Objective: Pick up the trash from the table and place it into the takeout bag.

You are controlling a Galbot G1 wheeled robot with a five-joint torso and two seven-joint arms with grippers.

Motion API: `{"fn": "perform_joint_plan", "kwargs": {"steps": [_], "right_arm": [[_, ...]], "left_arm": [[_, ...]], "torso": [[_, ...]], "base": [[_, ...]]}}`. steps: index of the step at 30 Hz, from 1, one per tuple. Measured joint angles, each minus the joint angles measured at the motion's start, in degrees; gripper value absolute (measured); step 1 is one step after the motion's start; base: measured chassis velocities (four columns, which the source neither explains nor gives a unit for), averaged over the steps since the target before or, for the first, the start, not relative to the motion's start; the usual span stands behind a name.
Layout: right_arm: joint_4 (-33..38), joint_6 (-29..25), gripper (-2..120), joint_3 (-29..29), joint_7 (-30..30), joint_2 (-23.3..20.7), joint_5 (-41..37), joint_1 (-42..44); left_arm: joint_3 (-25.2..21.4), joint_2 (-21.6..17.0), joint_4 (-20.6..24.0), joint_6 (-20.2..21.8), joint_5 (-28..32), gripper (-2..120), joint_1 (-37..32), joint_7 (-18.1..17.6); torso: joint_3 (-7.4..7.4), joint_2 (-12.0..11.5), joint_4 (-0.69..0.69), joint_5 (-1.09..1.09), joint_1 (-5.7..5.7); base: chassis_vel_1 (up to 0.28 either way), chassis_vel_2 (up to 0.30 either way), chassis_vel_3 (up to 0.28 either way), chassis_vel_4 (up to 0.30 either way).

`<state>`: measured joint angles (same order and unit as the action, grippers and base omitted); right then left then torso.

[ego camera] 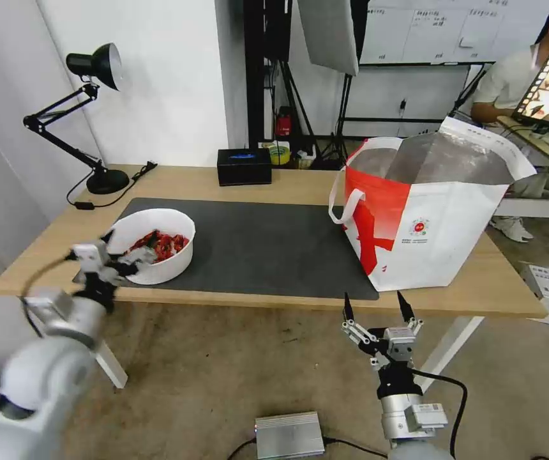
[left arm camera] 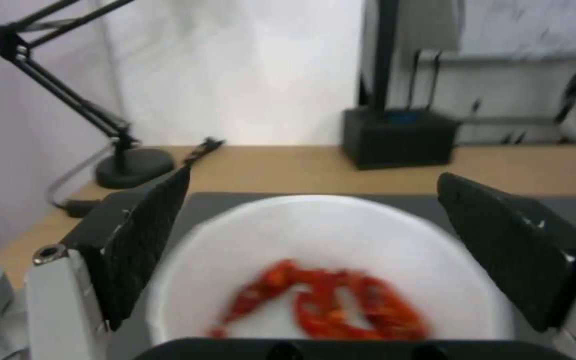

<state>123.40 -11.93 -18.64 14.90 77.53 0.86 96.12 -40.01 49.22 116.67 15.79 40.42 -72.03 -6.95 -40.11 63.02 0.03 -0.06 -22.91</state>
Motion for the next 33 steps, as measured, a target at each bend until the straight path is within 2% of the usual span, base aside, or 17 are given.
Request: {"fn": "perform_joint_plan", "kwargs": {"steps": [1,3,4,5,7,8,9,11,13,15,16,17,20,25,33], "right_arm": [[0.0,0.0,100,0.0,0.0,0.0,0.0,0.0],[0.0,0.0,100,0.0,0.0,0.0,0.0,0.0],[0.0,0.0,100,0.0,0.0,0.0,0.0,0.0],[0.0,0.0,100,0.0,0.0,0.0,0.0,0.0],[0.0,0.0,100,0.0,0.0,0.0,0.0,0.0],[0.0,0.0,100,0.0,0.0,0.0,0.0,0.0],[0.0,0.0,100,0.0,0.0,0.0,0.0,0.0],[0.0,0.0,100,0.0,0.0,0.0,0.0,0.0],[0.0,0.0,100,0.0,0.0,0.0,0.0,0.0],[0.0,0.0,100,0.0,0.0,0.0,0.0,0.0],[0.0,0.0,100,0.0,0.0,0.0,0.0,0.0],[0.0,0.0,100,0.0,0.0,0.0,0.0,0.0],[0.0,0.0,100,0.0,0.0,0.0,0.0,0.0],[0.0,0.0,100,0.0,0.0,0.0,0.0,0.0],[0.0,0.0,100,0.0,0.0,0.0,0.0,0.0]], "left_arm": [[0.0,0.0,0.0,0.0,0.0,100,0.0,0.0],[1.9,-4.4,-2.4,4.2,2.9,100,4.5,-0.3],[3.1,-6.1,-3.6,8.2,4.9,100,7.2,-0.3],[3.1,-6.1,-3.6,8.2,4.9,100,7.2,-0.3],[5.6,-8.5,-6.1,16.2,10.0,100,12.9,-0.1],[6.8,-9.3,-8.1,20.5,12.7,100,16.2,1.2],[6.8,-9.3,-8.1,20.5,12.7,100,16.2,1.2],[9.1,-10.3,-11.9,25.8,14.9,100,21.5,3.9],[9.9,-10.6,-13.0,26.4,15.3,100,23.0,4.5],[13.9,-12.2,-18.0,27.3,16.3,100,28.8,7.7],[15.5,-12.5,-19.9,27.3,16.3,100,30.6,8.3],[15.5,-12.5,-19.9,27.3,16.3,100,30.6,8.3],[20.0,-12.7,-25.1,27.2,13.7,100,34.3,9.5],[23.4,-12.4,-29.4,27.0,9.9,100,35.6,11.1],[26.6,-12.1,-33.2,26.6,7.0,100,38.0,11.9]], "torso": [[0.0,0.0,0.0,0.0,0.0],[0.0,0.0,-0.04,0.06,-0.01],[0.0,0.0,-0.04,0.04,-0.01],[0.0,0.0,-0.04,0.04,-0.01],[0.0,0.0,-0.03,0.05,0.0],[0.0,0.0,-0.04,0.05,0.0],[0.0,0.0,-0.04,0.05,0.0],[-0.01,0.0,-0.03,0.04,-0.01],[-0.01,0.0,-0.04,0.04,-0.01],[0.0,0.0,-0.04,0.05,-0.01],[0.0,0.0,-0.04,0.05,-0.01],[0.0,0.0,-0.04,0.05,-0.01],[-0.01,0.0,-0.04,0.05,-0.01],[0.0,0.0,-0.03,0.04,-0.01],[0.0,0.0,-0.03,0.05,-0.01]], "base": [[0.0,0.0,0.0,0.0],[0.0,0.0,0.0,0.0],[0.0,0.0,0.0,0.0],[0.0,0.0,0.0,0.0],[0.0,0.0,0.0,0.0],[0.0,0.0,0.0,0.0],[0.0,0.0,0.0,0.0],[0.0,0.0,0.0,0.0],[0.0,0.0,0.0,0.0],[0.0,0.0,0.0,0.0],[0.0,0.0,0.0,0.0],[0.0,0.0,0.0,0.0],[0.0,0.0,0.0,0.0],[0.0,0.0,0.0,0.0],[0.0,0.0,0.0,0.0]]}}
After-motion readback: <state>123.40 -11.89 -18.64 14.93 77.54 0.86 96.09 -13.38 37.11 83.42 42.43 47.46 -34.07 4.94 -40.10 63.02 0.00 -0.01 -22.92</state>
